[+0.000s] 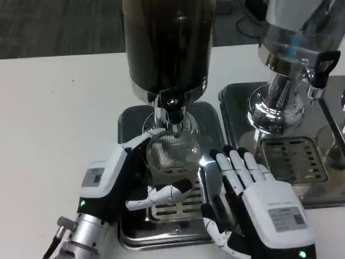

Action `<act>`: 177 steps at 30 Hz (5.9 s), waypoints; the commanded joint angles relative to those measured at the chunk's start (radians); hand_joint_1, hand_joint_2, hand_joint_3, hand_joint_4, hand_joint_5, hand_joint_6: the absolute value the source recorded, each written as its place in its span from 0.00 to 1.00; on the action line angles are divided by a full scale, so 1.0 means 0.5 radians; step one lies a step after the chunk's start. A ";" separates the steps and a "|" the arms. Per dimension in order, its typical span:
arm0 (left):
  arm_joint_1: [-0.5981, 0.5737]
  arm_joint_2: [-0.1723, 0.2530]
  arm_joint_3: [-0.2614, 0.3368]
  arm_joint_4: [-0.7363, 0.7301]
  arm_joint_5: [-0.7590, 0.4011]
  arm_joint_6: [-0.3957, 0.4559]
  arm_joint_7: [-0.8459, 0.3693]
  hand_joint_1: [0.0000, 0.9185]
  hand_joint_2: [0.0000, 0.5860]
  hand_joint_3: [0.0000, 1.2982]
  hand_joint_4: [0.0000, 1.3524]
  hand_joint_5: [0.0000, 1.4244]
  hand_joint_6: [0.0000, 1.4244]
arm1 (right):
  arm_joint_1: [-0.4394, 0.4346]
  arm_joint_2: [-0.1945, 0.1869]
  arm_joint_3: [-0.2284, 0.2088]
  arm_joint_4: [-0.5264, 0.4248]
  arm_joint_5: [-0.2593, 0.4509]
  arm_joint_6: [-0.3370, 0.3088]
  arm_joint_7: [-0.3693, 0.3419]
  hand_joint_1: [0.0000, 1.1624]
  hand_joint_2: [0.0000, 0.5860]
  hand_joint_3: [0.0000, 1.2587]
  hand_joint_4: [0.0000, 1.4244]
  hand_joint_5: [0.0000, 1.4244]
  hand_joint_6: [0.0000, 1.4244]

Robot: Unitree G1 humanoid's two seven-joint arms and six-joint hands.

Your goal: Grasp the cup under the faucet to collect the drink, then remove the cup.

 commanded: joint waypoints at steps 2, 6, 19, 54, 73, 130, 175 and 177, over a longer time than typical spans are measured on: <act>0.068 0.034 0.018 -0.022 -0.041 0.004 -0.010 0.07 0.07 0.15 0.23 0.39 0.39 | -0.012 -0.006 0.001 -0.012 0.031 -0.018 0.011 0.30 0.74 0.03 0.00 0.00 0.08; 0.099 0.056 0.046 -0.057 -0.084 -0.009 -0.050 0.00 0.02 0.09 0.15 0.34 0.29 | 0.001 0.000 0.002 -0.008 0.031 -0.010 -0.012 0.31 0.72 0.03 0.00 0.00 0.07; 0.557 0.372 0.367 -0.634 -0.327 -0.043 -0.287 0.00 0.04 0.07 0.08 0.24 0.19 | 0.041 0.012 -0.027 -0.011 -0.087 0.091 -0.073 0.31 0.71 0.03 0.00 0.00 0.05; 0.808 0.316 0.686 -1.259 -2.095 -0.128 -1.970 0.00 0.20 0.00 0.00 0.00 0.00 | -0.028 -0.029 0.007 0.041 -0.197 0.198 -0.041 0.30 0.71 0.00 0.00 0.00 0.00; 0.604 0.258 0.912 -1.678 -2.647 0.594 -3.224 0.00 0.15 0.00 0.00 0.05 0.03 | -0.050 0.018 0.002 0.095 -0.129 0.211 -0.061 0.30 0.71 0.00 0.00 0.00 0.03; 0.554 0.531 0.683 -2.093 -0.881 0.022 -2.584 0.00 0.17 0.00 0.00 0.05 0.02 | -0.003 0.108 -0.072 0.081 0.145 0.202 -0.039 0.30 0.70 0.00 0.00 0.00 0.05; 0.622 0.623 0.627 -2.131 -0.880 0.093 -2.355 0.00 0.19 0.03 0.00 0.06 0.01 | -0.464 0.309 -0.310 0.560 1.398 -0.407 0.471 0.53 0.35 0.00 0.00 0.00 0.06; 0.629 0.624 0.633 -2.137 -0.879 0.101 -2.351 0.00 0.19 0.03 0.00 0.06 0.01 | -0.482 0.316 -0.318 0.587 1.419 -0.405 0.484 0.53 0.35 0.00 0.00 0.00 0.07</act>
